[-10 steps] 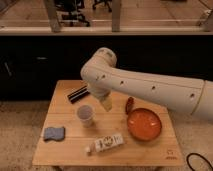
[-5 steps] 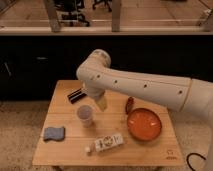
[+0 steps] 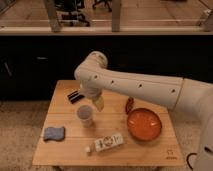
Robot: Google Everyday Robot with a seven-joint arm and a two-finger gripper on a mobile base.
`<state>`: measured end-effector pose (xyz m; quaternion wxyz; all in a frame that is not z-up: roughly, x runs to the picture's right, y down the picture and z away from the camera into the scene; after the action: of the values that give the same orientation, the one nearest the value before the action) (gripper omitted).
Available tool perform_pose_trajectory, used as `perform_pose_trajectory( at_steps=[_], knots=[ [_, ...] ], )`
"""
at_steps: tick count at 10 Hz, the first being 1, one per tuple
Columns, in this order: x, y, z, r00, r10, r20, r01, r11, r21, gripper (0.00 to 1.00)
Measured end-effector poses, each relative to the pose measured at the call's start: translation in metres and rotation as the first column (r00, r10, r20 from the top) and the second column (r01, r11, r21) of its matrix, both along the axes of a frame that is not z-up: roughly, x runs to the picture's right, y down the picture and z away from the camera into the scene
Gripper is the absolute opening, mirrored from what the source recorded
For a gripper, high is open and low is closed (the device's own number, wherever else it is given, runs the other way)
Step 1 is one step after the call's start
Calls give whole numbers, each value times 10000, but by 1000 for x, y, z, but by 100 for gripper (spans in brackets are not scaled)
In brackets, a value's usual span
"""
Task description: Pick up the ceramic cup
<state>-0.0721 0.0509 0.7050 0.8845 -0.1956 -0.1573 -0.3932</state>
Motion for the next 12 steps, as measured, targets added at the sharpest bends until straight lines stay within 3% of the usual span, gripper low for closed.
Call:
perform_pose_trajectory(
  at_steps=[4,12],
  knots=[
    [-9,12,12,9984,-403,404,407,9991,-85,80],
    [-12,52,57,9868,-1218,1071,1271,9909,-441,80]
  ],
)
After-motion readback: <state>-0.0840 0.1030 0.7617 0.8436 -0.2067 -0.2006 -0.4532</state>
